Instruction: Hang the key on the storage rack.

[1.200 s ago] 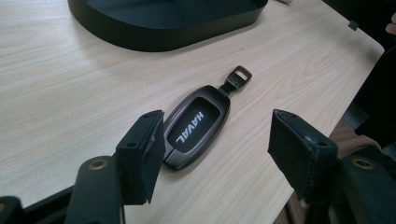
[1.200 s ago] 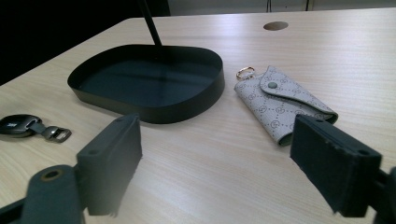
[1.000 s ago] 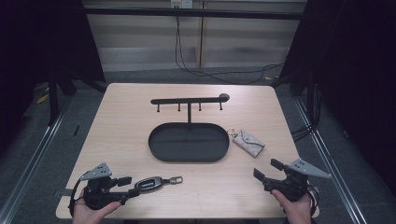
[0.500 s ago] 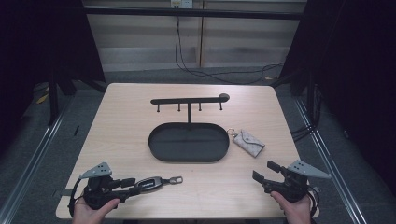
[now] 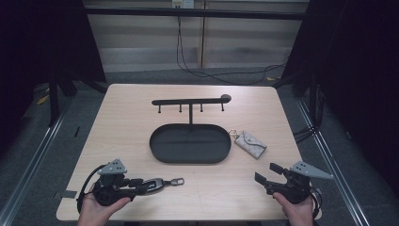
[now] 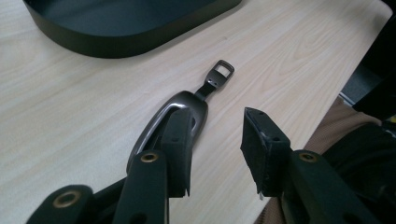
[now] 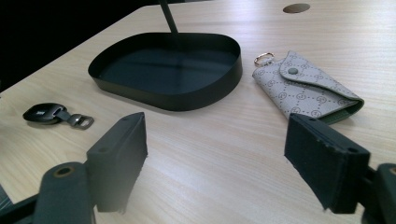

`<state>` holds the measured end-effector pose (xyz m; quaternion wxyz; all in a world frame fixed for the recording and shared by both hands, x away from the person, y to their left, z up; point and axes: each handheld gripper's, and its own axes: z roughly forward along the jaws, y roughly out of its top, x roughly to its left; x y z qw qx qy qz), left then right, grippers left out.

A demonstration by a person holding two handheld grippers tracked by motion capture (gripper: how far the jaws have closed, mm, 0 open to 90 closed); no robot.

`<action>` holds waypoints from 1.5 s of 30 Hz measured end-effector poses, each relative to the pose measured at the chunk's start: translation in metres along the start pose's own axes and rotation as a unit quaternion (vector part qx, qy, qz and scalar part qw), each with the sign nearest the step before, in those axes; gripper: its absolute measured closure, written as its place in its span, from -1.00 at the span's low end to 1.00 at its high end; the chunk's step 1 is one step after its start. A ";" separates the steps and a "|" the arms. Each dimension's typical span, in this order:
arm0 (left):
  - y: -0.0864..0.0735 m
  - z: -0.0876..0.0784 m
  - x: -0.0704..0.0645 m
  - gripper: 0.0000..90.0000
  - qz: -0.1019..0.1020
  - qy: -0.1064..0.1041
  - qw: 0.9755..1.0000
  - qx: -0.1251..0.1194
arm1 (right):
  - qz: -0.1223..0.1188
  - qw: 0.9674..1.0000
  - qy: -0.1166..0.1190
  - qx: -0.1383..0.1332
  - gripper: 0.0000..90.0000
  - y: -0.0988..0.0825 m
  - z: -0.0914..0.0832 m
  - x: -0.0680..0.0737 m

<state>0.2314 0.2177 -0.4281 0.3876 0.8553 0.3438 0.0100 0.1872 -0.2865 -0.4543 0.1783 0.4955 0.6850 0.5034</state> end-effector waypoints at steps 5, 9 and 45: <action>0.008 0.002 -0.001 0.29 0.014 -0.007 1.000 0.009 | -0.003 1.000 0.002 0.001 -0.47 0.000 0.000 0.001; 0.019 0.003 -0.001 0.28 0.024 -0.011 0.999 0.018 | -0.001 1.000 0.000 0.003 -0.47 0.000 0.001 0.001; 0.068 0.036 -0.011 0.52 0.070 -0.024 0.992 0.106 | -0.005 1.000 0.009 0.019 -0.63 -0.001 0.005 0.000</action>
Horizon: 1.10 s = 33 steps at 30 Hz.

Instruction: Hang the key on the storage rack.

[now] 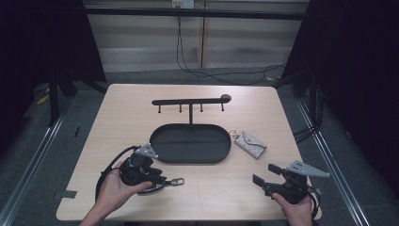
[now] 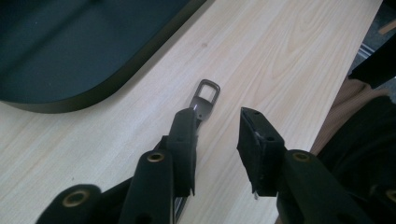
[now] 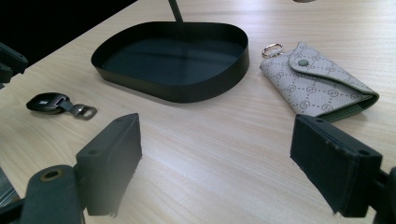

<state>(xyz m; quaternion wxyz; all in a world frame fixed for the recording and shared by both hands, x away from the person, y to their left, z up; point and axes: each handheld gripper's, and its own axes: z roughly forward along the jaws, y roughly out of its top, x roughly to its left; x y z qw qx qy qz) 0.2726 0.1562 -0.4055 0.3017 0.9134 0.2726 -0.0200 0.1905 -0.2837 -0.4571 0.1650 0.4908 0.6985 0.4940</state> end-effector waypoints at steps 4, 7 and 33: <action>0.007 0.003 -0.001 0.48 0.017 0.001 1.000 0.011 | 0.000 1.000 0.001 -0.001 -0.63 0.000 0.000 0.000; 0.013 0.011 -0.004 0.46 0.052 0.007 0.998 0.039 | 0.000 1.000 0.000 -0.001 -0.63 0.000 0.000 0.000; 0.049 0.053 -0.005 0.46 0.078 -0.011 0.984 0.160 | 0.000 1.000 0.004 0.003 -0.62 0.000 0.000 0.000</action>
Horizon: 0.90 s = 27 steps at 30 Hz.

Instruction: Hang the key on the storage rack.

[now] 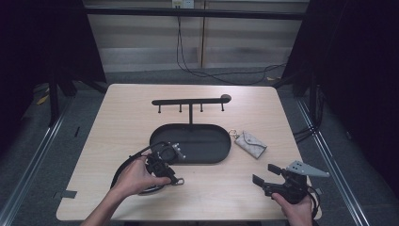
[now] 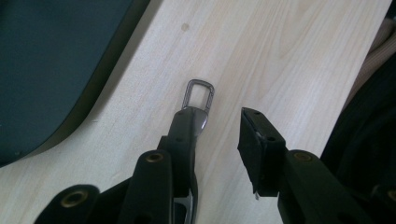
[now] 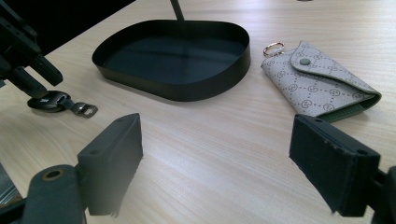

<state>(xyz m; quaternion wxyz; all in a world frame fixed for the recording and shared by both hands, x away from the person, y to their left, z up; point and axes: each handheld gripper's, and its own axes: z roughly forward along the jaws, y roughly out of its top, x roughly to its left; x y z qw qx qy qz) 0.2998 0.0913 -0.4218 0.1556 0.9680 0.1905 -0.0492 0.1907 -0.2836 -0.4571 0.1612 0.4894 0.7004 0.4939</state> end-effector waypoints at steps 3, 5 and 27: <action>0.002 0.007 0.002 0.44 0.007 0.004 1.000 0.013 | 0.000 1.000 0.000 0.000 -0.62 0.000 0.000 0.000; 0.004 0.011 0.003 0.44 0.011 0.005 1.000 0.024 | 0.000 1.000 0.000 0.001 -0.62 0.000 0.000 0.000; 0.014 0.042 0.009 0.42 0.026 0.003 0.997 0.079 | -0.001 1.000 0.000 0.011 -0.62 0.000 0.002 0.000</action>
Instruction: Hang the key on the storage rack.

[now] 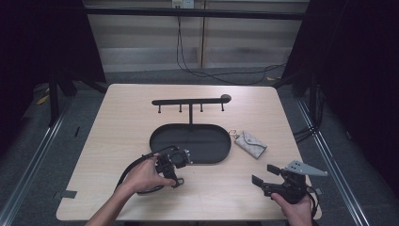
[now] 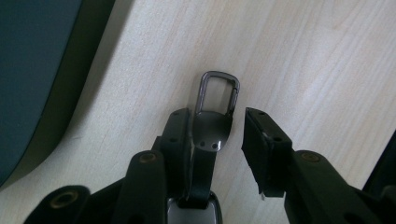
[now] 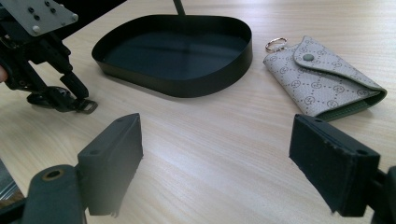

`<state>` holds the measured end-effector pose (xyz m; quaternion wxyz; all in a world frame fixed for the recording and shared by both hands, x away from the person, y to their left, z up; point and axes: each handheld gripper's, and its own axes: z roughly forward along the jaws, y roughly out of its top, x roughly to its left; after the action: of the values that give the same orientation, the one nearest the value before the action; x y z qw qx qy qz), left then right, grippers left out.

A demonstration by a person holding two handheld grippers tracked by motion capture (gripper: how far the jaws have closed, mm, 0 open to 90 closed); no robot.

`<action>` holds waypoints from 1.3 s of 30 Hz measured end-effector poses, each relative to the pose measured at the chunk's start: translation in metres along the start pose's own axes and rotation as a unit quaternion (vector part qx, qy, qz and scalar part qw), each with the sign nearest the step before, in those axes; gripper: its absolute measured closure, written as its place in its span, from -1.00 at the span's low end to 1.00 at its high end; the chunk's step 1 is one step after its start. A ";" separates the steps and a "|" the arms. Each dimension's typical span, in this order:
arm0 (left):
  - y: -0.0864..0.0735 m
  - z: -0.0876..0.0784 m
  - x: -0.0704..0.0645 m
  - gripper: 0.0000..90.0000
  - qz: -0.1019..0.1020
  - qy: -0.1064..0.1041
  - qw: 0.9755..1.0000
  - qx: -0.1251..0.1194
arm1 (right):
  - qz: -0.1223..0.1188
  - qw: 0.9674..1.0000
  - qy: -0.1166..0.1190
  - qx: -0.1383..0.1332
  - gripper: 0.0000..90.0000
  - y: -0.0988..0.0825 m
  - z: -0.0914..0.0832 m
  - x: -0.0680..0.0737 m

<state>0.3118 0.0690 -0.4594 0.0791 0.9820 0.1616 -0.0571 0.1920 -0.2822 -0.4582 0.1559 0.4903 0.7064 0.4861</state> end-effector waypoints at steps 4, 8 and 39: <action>0.002 0.004 -0.001 0.47 0.007 0.010 1.000 0.012 | 0.000 1.000 0.000 0.001 -0.62 0.000 0.000 0.000; 0.003 0.005 -0.003 0.51 0.016 0.019 1.000 0.018 | 0.000 1.000 0.001 0.002 -0.62 0.000 0.001 0.000; 0.009 0.005 0.002 0.57 -0.026 0.019 0.999 0.031 | -0.002 1.000 0.000 0.012 -0.61 0.000 0.003 0.000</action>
<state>0.3163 0.0599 -0.4635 0.0444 0.9803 0.1868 -0.0458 0.1941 -0.2809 -0.4598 0.1509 0.4911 0.7130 0.4771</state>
